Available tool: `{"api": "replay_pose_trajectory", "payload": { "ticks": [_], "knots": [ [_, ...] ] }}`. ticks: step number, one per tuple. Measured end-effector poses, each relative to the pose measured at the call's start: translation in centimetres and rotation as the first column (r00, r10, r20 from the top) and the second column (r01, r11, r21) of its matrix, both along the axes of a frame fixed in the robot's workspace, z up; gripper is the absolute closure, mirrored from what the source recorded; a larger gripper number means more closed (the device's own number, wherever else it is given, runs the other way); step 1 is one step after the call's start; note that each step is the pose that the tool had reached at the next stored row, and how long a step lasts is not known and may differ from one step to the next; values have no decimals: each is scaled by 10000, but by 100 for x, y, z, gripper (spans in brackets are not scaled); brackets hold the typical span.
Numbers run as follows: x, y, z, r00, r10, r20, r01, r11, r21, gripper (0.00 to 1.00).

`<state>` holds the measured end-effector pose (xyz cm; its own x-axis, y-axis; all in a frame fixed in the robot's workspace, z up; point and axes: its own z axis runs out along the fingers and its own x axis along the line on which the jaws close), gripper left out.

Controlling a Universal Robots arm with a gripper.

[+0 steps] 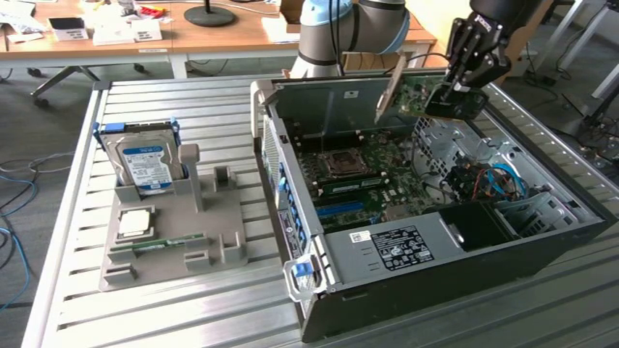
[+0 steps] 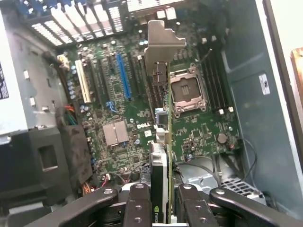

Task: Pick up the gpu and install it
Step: 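Insert the gpu into the slot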

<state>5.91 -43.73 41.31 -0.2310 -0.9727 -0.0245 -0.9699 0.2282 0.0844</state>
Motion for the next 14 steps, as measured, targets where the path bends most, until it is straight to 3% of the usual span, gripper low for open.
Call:
{"api": "replay_pose_trajectory", "payload": {
  "ticks": [8, 9, 14],
  "knots": [
    [-1, 0, -5, 9946, 1034, 2, -1034, 9946, 0, 73],
    [-2, 0, -9, 9942, 1075, 31, -1075, 9942, -2, 73],
    [-12, 0, -27, 9916, 1199, 479, -1197, 9928, -55, 73]
  ]
}}
